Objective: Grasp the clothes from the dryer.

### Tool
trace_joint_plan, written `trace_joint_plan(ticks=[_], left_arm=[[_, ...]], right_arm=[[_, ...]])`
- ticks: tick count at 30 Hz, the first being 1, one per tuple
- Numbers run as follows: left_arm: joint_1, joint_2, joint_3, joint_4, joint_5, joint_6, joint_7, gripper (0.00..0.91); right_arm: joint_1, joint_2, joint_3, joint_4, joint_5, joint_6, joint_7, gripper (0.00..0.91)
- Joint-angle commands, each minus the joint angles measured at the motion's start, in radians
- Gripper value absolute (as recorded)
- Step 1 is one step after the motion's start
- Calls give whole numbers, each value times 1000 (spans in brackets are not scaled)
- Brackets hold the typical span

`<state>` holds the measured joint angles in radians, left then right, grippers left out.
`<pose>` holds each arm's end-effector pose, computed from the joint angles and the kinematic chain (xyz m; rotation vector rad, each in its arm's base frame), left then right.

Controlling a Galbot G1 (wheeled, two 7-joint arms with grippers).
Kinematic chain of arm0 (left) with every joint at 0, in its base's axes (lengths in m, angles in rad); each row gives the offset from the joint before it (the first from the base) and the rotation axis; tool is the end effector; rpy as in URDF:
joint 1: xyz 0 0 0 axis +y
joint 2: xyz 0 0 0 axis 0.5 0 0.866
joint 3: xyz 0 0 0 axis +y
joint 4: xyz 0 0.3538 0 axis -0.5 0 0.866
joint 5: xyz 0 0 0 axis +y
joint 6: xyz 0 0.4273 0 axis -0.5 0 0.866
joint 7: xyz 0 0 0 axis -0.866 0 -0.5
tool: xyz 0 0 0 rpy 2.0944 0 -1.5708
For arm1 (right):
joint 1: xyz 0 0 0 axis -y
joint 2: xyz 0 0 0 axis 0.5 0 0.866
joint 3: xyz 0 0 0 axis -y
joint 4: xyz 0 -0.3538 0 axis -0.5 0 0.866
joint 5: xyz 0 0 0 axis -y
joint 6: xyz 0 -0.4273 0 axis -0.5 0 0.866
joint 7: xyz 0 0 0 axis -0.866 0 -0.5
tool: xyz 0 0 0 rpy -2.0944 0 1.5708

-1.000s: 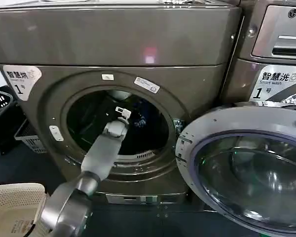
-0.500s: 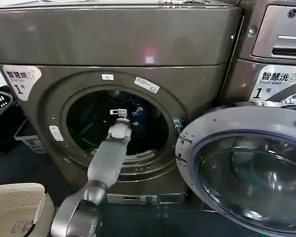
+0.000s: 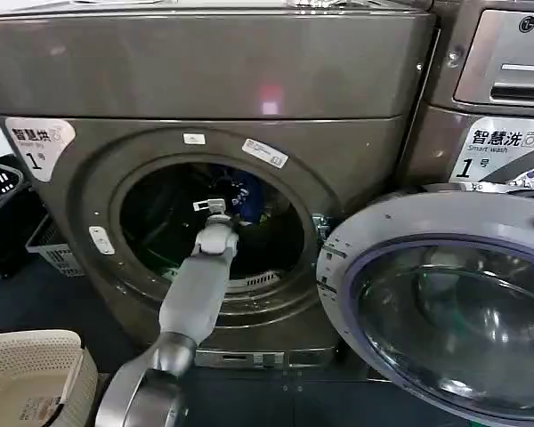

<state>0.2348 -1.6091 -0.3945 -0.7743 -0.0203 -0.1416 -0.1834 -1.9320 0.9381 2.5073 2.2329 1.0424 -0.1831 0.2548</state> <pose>0.6810 -0.0637 -0.2370 -0.0936 2.9787 0.0345 -0.0013 -0.3028 0.1737 1.0913 2.0562 -0.6317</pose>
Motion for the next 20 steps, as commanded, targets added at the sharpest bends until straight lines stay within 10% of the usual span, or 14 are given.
trace_joint_plan(ticks=[1, 20], left_arm=[[-2, -24, -9, -9, 2, -7, -19, 0], [4, -30, -4, -17, 0, 3, -17, 0]], right_arm=[[2, -3, 8, -12, -5, -3, 7, 907], [-11, -7, 37, -19, -3, -28, 16, 907]])
